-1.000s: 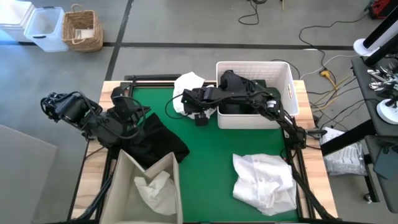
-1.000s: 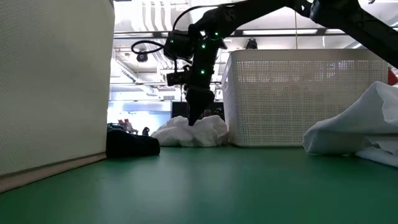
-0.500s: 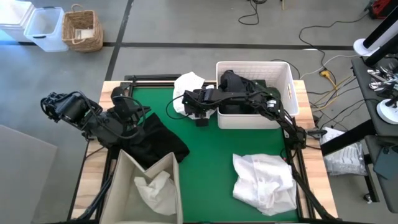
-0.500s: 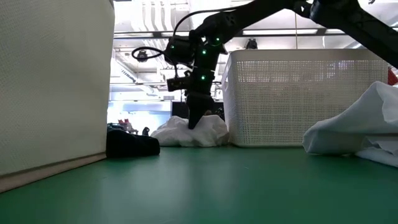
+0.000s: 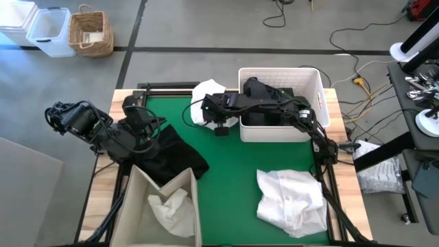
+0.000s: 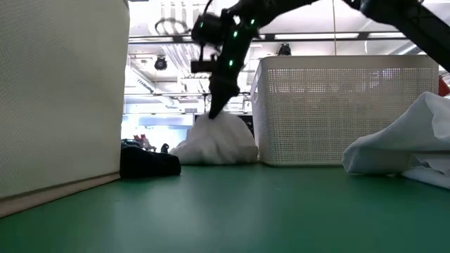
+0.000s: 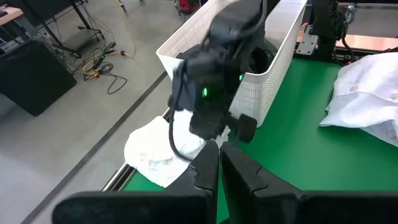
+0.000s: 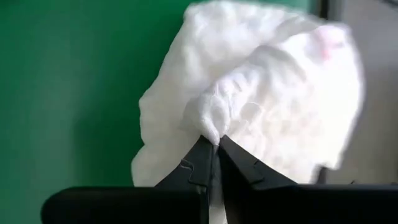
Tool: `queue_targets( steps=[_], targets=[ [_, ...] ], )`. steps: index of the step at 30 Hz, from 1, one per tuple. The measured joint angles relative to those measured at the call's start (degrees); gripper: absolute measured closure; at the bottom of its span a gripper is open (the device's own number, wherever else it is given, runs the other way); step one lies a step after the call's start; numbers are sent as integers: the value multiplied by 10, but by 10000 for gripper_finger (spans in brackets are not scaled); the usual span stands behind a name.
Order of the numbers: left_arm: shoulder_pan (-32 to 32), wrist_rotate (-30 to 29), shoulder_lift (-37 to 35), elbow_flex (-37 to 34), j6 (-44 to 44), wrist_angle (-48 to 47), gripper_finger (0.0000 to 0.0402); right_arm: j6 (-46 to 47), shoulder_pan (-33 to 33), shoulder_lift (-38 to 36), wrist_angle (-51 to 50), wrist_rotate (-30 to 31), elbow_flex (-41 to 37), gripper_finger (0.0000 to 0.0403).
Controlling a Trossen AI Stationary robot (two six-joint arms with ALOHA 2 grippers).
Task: Sort clothes
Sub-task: Put the white dress into the bottom left white bin
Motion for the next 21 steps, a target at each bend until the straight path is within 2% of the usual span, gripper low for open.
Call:
queue_targets(
  steps=[10,16,21],
  targets=[
    [0,1,0,0,-7,0,401,-11,-1,-122,2,-6,1,390],
    [0,2,0,0,-9,0,401,-5,-4,-214,26,-80,0,390],
    [0,2,8,0,-10,0,401,2,-4,-281,44,-92,2,390]
  ],
)
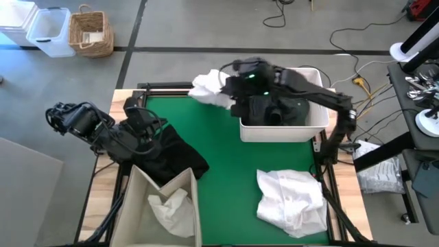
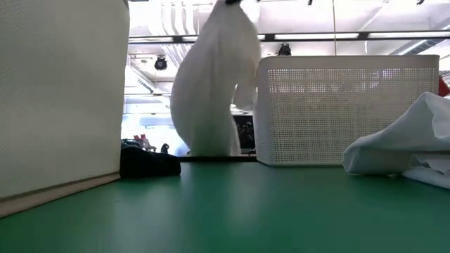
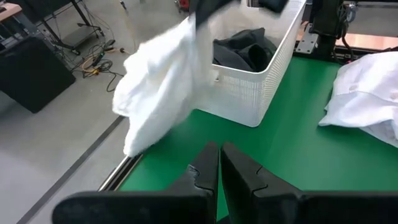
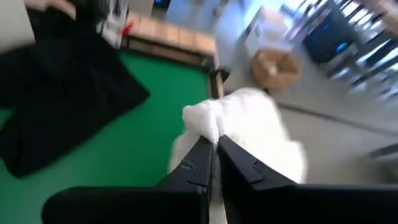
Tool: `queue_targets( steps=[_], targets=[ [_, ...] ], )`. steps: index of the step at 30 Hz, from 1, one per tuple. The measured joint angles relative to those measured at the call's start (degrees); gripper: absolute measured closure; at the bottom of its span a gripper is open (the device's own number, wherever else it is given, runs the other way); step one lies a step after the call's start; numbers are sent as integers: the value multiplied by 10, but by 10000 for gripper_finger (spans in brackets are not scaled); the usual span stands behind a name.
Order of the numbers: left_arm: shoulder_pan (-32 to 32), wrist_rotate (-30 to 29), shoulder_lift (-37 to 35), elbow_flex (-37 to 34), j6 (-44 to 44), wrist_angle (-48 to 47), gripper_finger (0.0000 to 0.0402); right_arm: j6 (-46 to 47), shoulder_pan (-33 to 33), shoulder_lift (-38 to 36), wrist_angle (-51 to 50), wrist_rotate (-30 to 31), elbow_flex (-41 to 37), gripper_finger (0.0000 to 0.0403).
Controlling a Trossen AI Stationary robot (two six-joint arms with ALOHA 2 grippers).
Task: Sort clothes
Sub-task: Put the white dress into the bottom left white bin
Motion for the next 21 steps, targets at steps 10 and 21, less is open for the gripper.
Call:
queue_targets(
  steps=[10,21],
  targets=[
    [0,0,24,0,14,0,401,-1,4,-95,24,-96,0,390],
    [0,5,49,0,16,0,401,-16,36,-138,59,-146,0,390]
  ],
)
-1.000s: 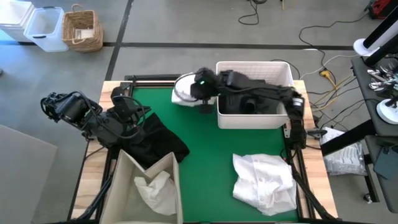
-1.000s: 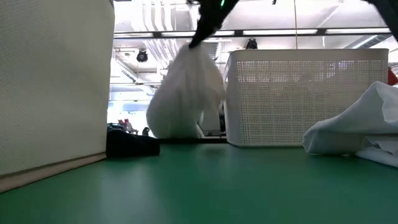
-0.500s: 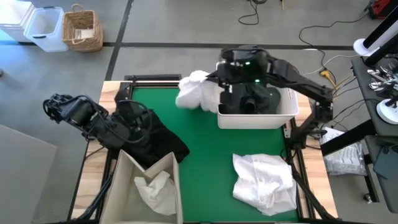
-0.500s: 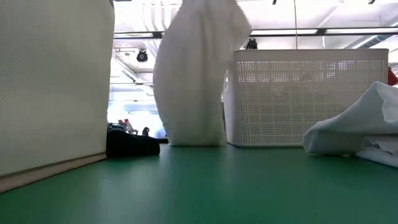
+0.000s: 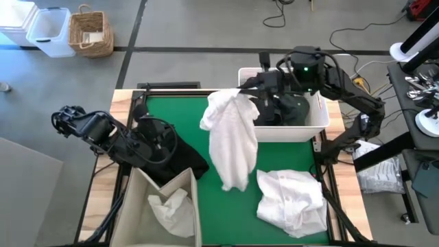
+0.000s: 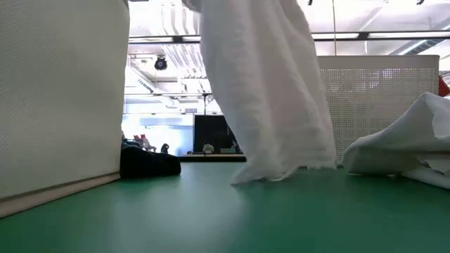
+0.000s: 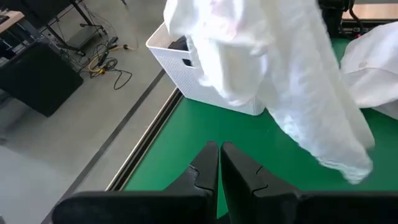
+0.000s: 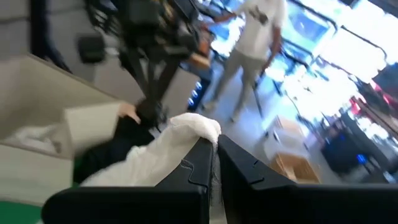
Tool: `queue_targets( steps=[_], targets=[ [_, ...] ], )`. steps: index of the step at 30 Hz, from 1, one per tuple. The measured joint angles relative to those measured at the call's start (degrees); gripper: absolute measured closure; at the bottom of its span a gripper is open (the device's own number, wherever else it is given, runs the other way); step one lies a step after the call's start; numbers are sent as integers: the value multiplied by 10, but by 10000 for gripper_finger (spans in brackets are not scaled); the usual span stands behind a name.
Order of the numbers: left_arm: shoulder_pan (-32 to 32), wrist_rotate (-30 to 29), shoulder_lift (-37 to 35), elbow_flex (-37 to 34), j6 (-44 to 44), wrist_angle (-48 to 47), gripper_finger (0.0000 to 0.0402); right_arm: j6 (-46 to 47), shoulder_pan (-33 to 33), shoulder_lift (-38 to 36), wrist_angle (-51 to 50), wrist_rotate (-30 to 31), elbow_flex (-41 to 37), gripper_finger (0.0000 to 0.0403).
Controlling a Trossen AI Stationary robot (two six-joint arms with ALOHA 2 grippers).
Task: Sort clothes
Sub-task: Put the white dress into the bottom left white bin
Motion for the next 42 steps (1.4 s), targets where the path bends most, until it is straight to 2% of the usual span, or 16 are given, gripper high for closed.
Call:
queue_targets(
  steps=[5,10,21,28,34,42],
  targets=[
    [0,12,11,0,0,1,401,6,16,-4,28,-34,0,390],
    [0,38,23,0,0,3,401,15,30,-5,51,-35,5,390],
    [0,37,35,0,0,3,401,97,49,-7,141,-41,25,390],
    [0,38,35,0,-2,5,401,160,49,-7,194,-66,51,390],
    [0,117,42,0,3,4,401,167,49,-7,202,-67,72,390],
    [0,140,57,0,4,5,401,230,50,-7,259,-99,79,390]
  ],
)
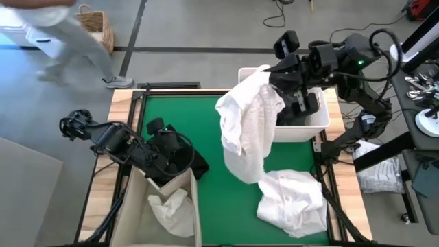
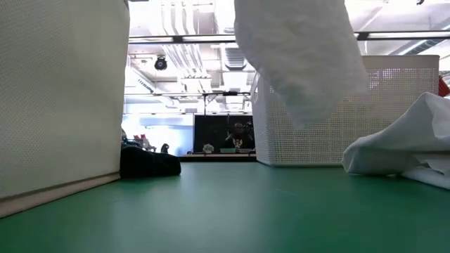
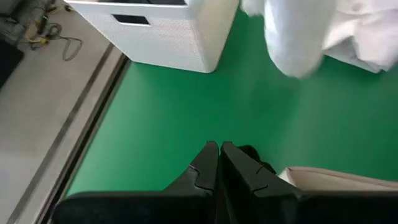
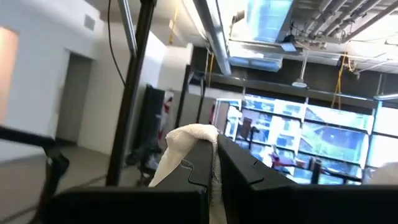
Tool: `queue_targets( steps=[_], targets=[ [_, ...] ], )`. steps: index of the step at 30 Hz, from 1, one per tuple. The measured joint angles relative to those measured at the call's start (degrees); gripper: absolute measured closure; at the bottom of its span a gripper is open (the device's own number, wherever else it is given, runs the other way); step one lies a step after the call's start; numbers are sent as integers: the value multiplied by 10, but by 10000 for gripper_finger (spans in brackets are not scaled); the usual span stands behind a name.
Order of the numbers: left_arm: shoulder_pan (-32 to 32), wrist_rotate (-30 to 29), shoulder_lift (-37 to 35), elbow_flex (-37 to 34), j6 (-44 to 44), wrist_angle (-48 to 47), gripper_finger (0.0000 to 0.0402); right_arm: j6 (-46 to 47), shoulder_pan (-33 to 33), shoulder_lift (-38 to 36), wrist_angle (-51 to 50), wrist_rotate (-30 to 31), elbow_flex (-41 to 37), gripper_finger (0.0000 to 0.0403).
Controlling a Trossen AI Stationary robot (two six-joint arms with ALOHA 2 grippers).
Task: Sort clothes
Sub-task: Put the white dress into the bottom left white bin
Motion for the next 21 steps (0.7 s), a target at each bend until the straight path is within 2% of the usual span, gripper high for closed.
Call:
queue_targets(
  steps=[4,10,13,16,21],
  targets=[
    [-1,5,8,0,0,0,401,16,1,3,12,-2,0,390],
    [-3,37,15,0,-1,0,401,90,2,20,86,-97,-1,390],
    [-3,37,11,0,-15,0,401,133,4,31,128,-122,0,390],
    [-3,33,7,17,-36,-2,402,164,4,43,150,-127,0,390],
    [-7,30,5,64,-48,-2,401,232,6,70,206,-181,0,390]
  ],
)
